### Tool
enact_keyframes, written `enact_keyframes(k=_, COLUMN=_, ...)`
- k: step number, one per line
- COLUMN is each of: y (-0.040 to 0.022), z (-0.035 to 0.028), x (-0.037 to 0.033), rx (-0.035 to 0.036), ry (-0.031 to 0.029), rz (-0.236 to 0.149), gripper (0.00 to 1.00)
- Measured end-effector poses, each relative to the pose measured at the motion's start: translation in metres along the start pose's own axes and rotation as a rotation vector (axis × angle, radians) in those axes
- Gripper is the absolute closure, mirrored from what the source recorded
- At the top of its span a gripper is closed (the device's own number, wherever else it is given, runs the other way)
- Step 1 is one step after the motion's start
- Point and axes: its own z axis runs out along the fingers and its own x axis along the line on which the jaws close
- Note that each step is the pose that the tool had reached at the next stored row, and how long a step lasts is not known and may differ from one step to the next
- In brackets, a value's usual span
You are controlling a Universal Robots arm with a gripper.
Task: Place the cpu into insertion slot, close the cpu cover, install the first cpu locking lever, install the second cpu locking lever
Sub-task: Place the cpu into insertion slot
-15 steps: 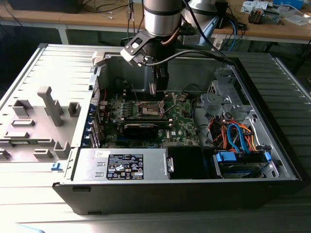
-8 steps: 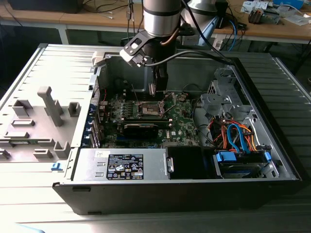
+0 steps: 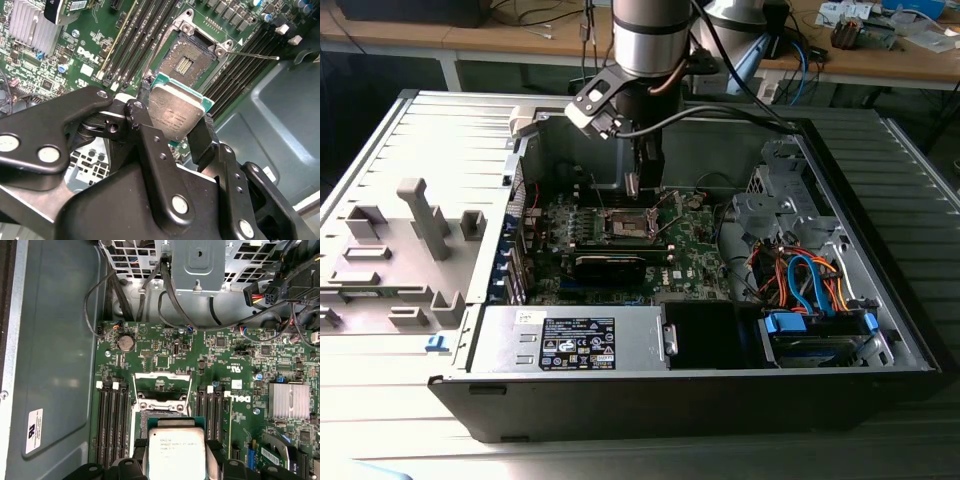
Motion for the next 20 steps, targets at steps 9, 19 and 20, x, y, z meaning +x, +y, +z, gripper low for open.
enact_keyframes(k=9, y=-0.0026, z=0.0014, x=0.0001, rx=0.0001, ry=0.0000, rz=0.000, gripper=0.45)
enact_keyframes(k=19, y=-0.0046, z=0.0028, x=0.0002, rx=0.0000, ry=0.0000, rz=0.000, gripper=0.45)
enact_keyframes(k=20, y=-0.0047, z=0.0029, x=0.0002, rx=0.0000, ry=0.0000, rz=0.000, gripper=0.45)
